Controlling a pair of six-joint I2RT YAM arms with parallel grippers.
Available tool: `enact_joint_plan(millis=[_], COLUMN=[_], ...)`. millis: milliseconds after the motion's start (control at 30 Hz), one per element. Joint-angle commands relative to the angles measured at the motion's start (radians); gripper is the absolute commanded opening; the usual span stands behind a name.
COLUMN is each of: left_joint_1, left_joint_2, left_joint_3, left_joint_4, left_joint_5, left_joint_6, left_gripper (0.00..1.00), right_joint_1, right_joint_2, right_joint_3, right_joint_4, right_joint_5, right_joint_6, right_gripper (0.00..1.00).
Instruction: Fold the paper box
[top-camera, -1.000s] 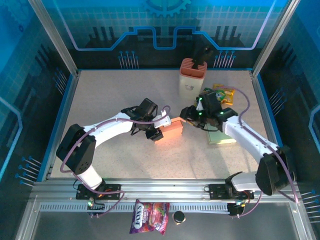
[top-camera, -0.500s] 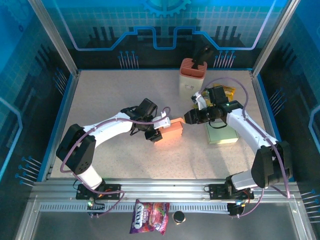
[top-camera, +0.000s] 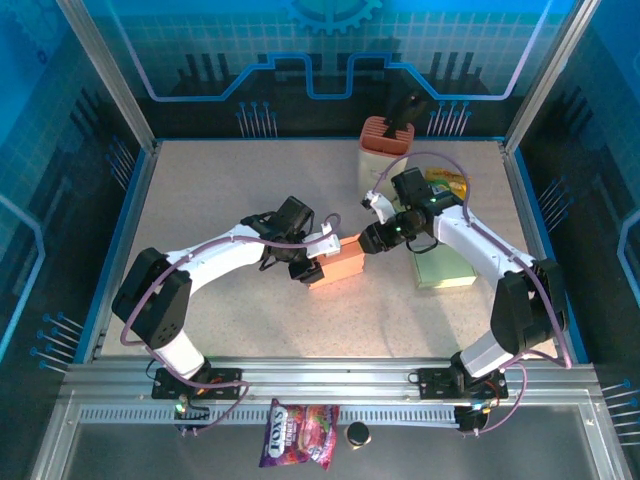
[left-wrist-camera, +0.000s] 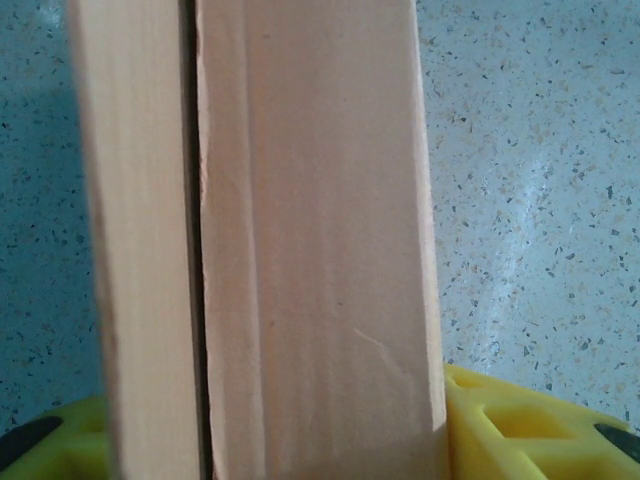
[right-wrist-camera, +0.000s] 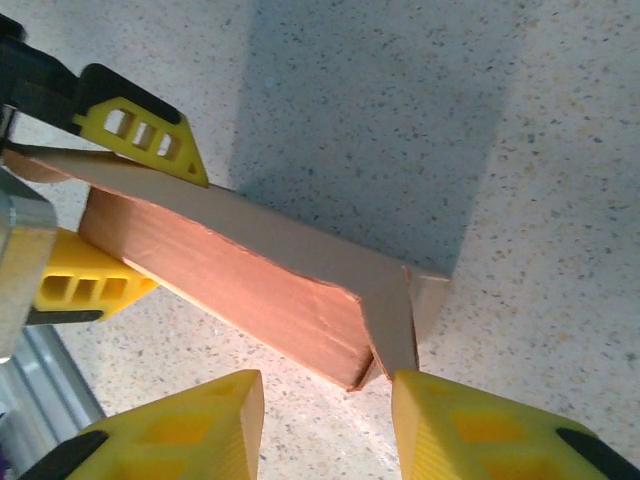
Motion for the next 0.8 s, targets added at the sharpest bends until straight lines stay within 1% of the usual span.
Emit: enact_joint_plan(millis=[0, 167, 267, 433, 500, 633, 767], left_joint_1=[0.006, 0.006, 0.006, 0.006, 0.006, 0.007, 0.008], left_joint_2=[-0.009, -0.006, -0.003, 0.0, -0.001, -0.004, -0.006], left_joint_3=[0.021, 0.023, 0.025, 0.029, 0.028, 0.026, 0.021], left_joint_4=[-0.033, -0.031, -0.031, -0.034, -0.035, -0.035, -0.033], left_joint_5=[0.033, 0.034, 0.037, 0.036, 0.035, 0.034, 0.034], left_joint_6=[0.012, 0.01, 0.01, 0.012, 0.012, 0.011, 0.011], left_gripper=[0.51, 0.51, 0.51, 0.51, 0.51, 0.51, 0.51], right_joint_1=[0.003, -0.01, -0.015, -0.01, -0.007, -0.002, 0.008], right_joint_2=[-0.036, -0.085, -0.06, -0.006, 0.005, 0.025, 0.043], right_joint_3=[0.013, 0.011, 0.019, 0.038, 0.038, 0.048, 0.064], right_joint_4=[0.0, 0.014, 0.001, -0.022, -0.023, -0.022, -0.036], right_joint_5=[0.091, 0.102, 0.071, 0.006, -0.001, -0.017, -0.001], right_joint_6=[-0.001, -0.003, -0.023, -0.03, -0.029, -0.024, -0.023], right_gripper=[0.39, 0.42, 0.47, 0.47, 0.47, 0.41, 0.31])
